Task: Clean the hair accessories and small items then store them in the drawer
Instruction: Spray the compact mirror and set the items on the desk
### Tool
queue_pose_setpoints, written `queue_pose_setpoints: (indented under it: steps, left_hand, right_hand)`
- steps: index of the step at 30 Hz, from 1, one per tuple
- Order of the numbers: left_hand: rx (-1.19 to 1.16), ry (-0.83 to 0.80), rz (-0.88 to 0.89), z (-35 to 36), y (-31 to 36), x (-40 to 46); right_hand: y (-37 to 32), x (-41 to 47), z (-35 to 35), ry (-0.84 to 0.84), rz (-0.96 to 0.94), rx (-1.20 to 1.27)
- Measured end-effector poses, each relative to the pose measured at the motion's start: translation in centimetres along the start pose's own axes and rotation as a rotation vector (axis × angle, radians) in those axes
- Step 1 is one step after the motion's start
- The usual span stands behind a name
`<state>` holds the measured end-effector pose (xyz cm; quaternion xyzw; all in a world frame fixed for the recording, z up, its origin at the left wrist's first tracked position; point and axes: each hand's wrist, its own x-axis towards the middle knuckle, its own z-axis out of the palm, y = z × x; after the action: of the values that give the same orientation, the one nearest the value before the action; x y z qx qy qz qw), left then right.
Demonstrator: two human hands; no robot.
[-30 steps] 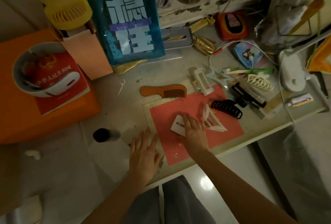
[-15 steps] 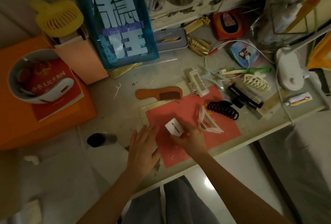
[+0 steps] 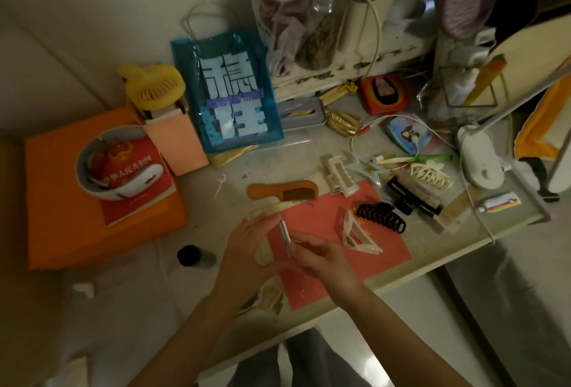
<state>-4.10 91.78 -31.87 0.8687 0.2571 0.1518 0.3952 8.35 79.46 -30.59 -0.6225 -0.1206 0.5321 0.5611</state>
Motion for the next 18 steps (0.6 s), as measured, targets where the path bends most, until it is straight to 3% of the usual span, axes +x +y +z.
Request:
queue_pose_setpoints:
  steps: [6, 10, 18]
  left_hand:
    - [-0.067, 0.072, 0.122, -2.4, 1.8, 1.0]
    - [-0.163, -0.035, 0.060, -5.0, 3.6, 1.0]
    - [-0.242, -0.079, 0.023, -8.3, 6.3, 1.3]
  right_hand:
    - [-2.5, -1.8, 1.2, -0.082, 0.049, 0.081]
    - [-3.9, -2.6, 2.1, -0.138, 0.041, 0.120]
    - [-6.1, -3.5, 3.6, -0.160, -0.040, 0.195]
